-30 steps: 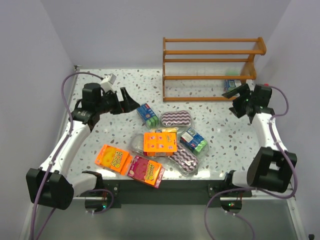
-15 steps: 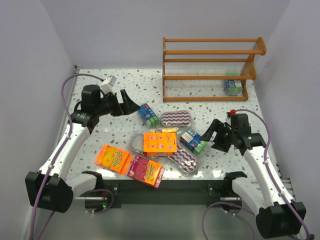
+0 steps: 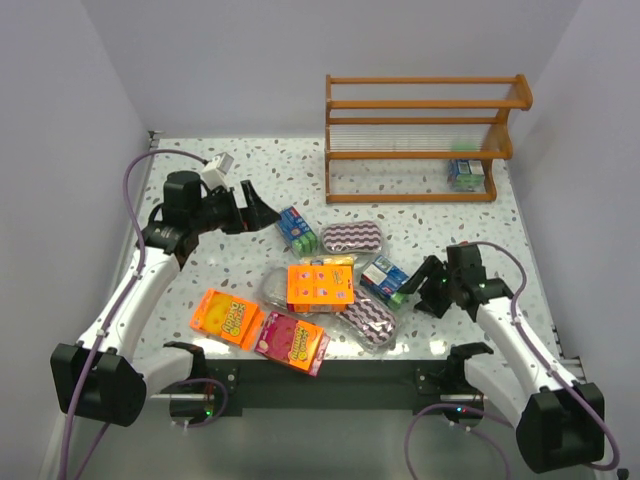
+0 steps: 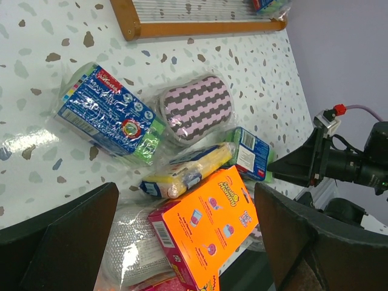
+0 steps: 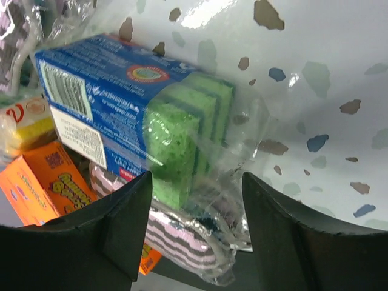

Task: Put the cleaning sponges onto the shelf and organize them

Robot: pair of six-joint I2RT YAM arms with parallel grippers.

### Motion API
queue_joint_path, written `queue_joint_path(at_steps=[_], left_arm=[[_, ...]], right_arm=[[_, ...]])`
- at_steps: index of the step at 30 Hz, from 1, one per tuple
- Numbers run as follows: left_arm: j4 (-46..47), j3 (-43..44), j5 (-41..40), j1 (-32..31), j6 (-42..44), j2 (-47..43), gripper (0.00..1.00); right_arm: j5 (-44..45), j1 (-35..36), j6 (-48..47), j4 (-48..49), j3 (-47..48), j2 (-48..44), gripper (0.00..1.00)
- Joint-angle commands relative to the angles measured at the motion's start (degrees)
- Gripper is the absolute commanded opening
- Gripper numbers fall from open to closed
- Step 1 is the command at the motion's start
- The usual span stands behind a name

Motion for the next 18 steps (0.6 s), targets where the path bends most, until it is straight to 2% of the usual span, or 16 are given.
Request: queue_joint_path(at_steps=[1,4,7,8,10,11,13,18], left_arm=[[1.78,0.45,0.58,-0.17,-1.05,-1.07,1.00],[1.51,0.37,0.14,-0.17,-1.05,-1.07,1.00],[1.51,-0.07,-0.13,-0.17,-1.13,-1.34,1.00],[1.43,-0.42,-0.30,-0.17,-1.22,-1.42,1.00],[1.69,-0.86,-0.39,-0.17,-1.48,-1.69,1.00],[1.86,-1.39,-0.39,-0.17,-1.66,-1.78,1.00],[1.95,-1.65,-0.48,-0.17,-1.75,-2.13,1.00],[1.78,-2.09,-0.74,-0.17,-1.75,-3.18,1.00]], right_arm=[[2.86,0.26,7.61,10.34,-2.58,1.11,0.64],[3.12,0.26,9.64,13.78,-4.69,3.13,0.59],[5.05,0.26,10.25,14.23,-5.66,3.84,0.47],[5.58,0.26,10.34,14.23,-6.01,3.92,0.38],[6.81,0.26,10.25,13.45,-6.10,3.66,0.26],[6.82,0.26,10.25,12.75,-6.01,3.40,0.14],[7.51,0.17,10.25,10.12,-5.14,2.35,0.02],[9.01,-0.44,10.60,2.56,-1.45,-3.01,0.00]])
